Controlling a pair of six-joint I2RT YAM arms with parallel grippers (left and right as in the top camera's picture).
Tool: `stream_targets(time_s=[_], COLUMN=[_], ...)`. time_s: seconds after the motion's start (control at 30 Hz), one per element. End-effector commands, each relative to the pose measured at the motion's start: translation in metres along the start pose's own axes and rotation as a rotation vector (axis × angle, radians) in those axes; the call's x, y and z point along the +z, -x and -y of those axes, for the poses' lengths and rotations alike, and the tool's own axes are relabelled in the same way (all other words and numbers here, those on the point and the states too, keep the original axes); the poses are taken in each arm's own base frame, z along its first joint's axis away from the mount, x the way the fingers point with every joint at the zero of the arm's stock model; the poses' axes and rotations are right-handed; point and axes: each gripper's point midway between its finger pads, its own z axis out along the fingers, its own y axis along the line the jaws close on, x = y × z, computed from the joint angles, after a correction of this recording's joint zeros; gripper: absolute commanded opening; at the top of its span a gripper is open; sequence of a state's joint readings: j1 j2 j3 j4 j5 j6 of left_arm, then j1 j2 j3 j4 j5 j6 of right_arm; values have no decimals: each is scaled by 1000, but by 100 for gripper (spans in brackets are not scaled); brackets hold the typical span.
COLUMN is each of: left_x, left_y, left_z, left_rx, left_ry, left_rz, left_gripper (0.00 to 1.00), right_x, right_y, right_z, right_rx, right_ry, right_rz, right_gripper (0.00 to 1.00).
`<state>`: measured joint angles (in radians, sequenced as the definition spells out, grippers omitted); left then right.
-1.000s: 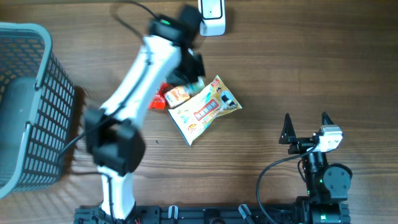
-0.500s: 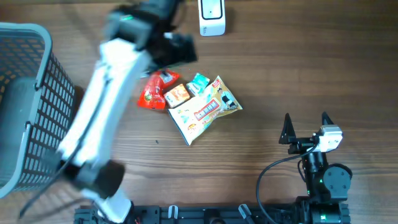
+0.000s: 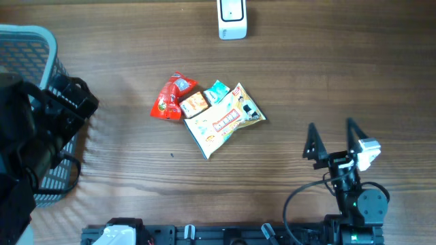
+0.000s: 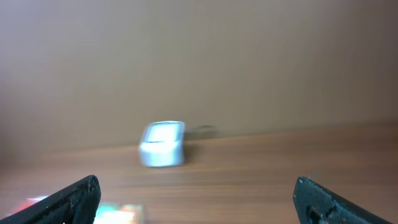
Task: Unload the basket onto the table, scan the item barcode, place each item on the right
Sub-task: 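Reach the right gripper to the yellow snack bag and grasp it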
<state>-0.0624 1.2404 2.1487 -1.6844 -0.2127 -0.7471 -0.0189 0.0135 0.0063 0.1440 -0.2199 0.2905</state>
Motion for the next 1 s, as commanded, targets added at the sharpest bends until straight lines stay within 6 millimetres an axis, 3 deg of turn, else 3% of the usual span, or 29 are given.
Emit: stream_targets(time_s=[0.0, 0.03, 0.13, 0.17, 0.23, 0.33, 0.4, 0.47, 0.57, 0.7, 0.73, 0.77, 0.87, 0.9, 0.97], left_x=[2, 2, 2, 2, 2, 2, 2, 2, 2, 2, 2, 2, 2, 2, 2], left_y=[2, 2, 2, 2, 2, 2, 2, 2, 2, 2, 2, 2, 2, 2, 2], left_z=[-4, -4, -4, -4, -4, -4, -4, -4, -4, -4, -4, -4, -4, -4, -4], left_rx=[-21, -21, -21, -21, -21, -21, -21, -21, -21, -21, -21, -21, -21, -21, -21], left_ry=[21, 21, 21, 21, 21, 21, 21, 21, 21, 21, 21, 22, 21, 21, 21], left_rz=[11, 11, 11, 11, 11, 11, 11, 11, 11, 11, 11, 11, 11, 11, 11], left_gripper=[100, 100, 100, 100, 100, 100, 100, 100, 100, 100, 100, 100, 100, 100, 100], right_x=[-5, -6, -31, -39, -37, 1, 30, 60, 84, 113, 121, 129, 133, 127, 117], right_y=[4, 11, 88, 117, 157, 196, 202, 193, 155, 55, 24, -9, -125, -157, -202], right_z=[-40, -45, -77, -78, -88, -114, -132, -152, -175, -219, -226, -223, -189, -173, -152], right_rx=[829, 997, 732, 669, 512, 283, 250, 286, 340, 430, 447, 469, 392, 366, 330], right_ry=[211, 240, 499, 504, 457, 423, 474, 570, 626, 699, 674, 572, 155, 11, -110], right_rz=[-98, -103, 168, 275, 307, 93, -126, -431, -735, -1062, -1139, -1218, -1445, -1511, -1604], right_gripper=[100, 100, 100, 100, 100, 100, 100, 100, 100, 96, 44, 4, 4, 4, 4])
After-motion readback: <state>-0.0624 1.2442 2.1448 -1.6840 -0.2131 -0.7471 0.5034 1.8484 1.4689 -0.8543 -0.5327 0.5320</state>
